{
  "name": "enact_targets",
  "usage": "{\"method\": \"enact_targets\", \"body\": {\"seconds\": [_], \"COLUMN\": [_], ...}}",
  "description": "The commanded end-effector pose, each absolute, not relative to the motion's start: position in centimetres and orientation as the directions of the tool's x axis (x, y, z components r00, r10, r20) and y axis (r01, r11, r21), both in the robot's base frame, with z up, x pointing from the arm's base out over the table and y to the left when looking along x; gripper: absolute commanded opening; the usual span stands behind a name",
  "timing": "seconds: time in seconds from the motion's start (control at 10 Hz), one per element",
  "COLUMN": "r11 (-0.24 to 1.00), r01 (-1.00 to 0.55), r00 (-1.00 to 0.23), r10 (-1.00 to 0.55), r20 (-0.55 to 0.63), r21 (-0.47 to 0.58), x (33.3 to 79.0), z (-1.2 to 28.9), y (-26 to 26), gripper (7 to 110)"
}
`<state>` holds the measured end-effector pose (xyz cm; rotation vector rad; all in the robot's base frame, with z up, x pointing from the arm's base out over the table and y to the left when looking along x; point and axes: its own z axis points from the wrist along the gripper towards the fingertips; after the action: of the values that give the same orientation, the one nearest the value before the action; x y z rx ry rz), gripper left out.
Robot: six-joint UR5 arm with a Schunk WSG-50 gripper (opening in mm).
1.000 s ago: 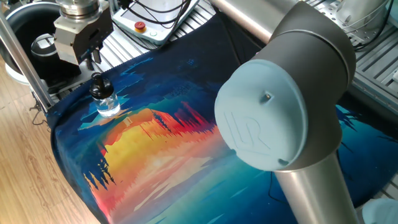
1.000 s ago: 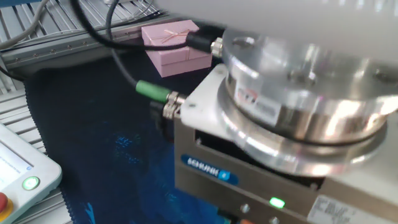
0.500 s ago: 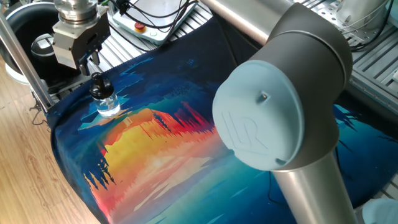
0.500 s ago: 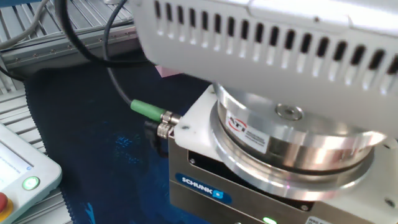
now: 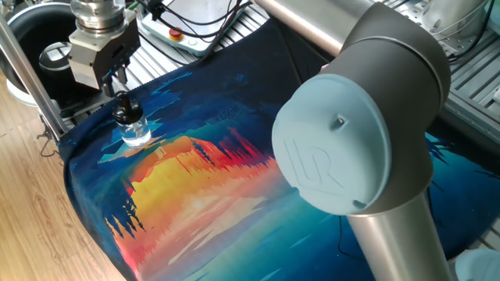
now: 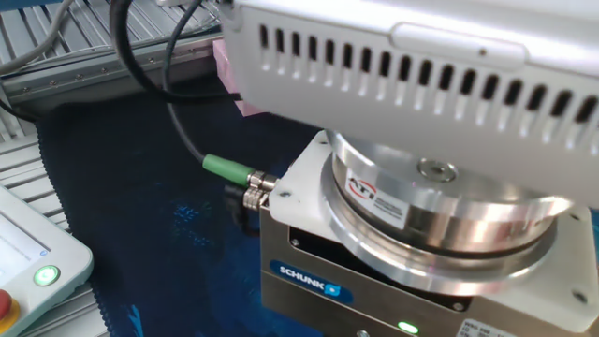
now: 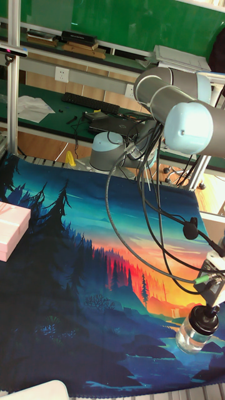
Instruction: Unscrew the lid from the jar
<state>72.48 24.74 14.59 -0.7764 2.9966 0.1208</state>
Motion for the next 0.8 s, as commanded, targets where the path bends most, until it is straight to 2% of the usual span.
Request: {"method": "enact_targets", "body": {"seconds": [0.0,0.7], "r11": [0.874,0.888], "r01": [-0.48,-0.456], "r00": [-0.877,-0.89], "r10": [-0.477,-0.454], "r20": [-0.059,-0.046], "r21": [0.076,0.062], "x": [72.4,71.6], "z": [14.4,13.0], "y": [24.7,25.3], "gripper": [44,44]}}
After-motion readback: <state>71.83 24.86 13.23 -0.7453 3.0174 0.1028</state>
